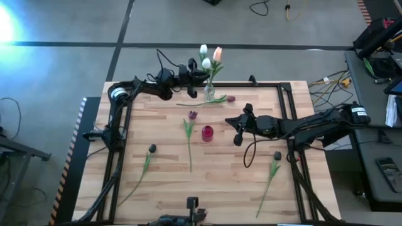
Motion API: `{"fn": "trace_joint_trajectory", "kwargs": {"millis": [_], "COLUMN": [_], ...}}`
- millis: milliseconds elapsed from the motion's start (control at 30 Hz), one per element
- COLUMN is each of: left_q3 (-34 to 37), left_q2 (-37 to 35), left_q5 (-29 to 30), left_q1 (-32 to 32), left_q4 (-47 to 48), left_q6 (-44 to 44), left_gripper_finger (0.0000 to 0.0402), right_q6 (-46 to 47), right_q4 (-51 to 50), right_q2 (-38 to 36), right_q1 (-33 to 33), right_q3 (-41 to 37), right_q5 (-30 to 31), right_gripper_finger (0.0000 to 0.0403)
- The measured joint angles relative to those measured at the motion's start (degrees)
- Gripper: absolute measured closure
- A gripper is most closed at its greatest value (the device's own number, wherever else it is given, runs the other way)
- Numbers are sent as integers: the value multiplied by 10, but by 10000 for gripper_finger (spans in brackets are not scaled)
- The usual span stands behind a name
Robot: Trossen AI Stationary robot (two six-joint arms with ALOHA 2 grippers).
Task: Sort flowers into vase by color
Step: Put the white flower into the transparent vase, then put the right black flower into the red vase
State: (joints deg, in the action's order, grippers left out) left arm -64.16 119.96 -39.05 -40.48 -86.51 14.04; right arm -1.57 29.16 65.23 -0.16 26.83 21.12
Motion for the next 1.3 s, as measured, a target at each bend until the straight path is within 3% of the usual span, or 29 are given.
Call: {"fn": "trace_joint_trajectory", "kwargs": {"millis": [433, 800, 1067, 1300], "left_q3": [12, 53, 152, 300], "left_q2": [0, -15, -78, -174], "left_q5": [-76, -133, -156, -127], "left_q1": [-37, -76, -87, -87], "left_q4": [46, 48, 48, 46], "left_q6": [1, -10, -113, -181], "left_gripper_finger": [263, 243, 244, 275], "right_q6": [0, -2, -12, 77], "right_q4": [3, 3, -4, -60], "right_q2": [0, 0, 0, 0], "right_q1": [-1, -1, -1, -1], "right_q3": [0, 0, 0, 0], "right_q5": [20, 20, 20, 4], "right_gripper_finger": [394, 394, 394, 394]}}
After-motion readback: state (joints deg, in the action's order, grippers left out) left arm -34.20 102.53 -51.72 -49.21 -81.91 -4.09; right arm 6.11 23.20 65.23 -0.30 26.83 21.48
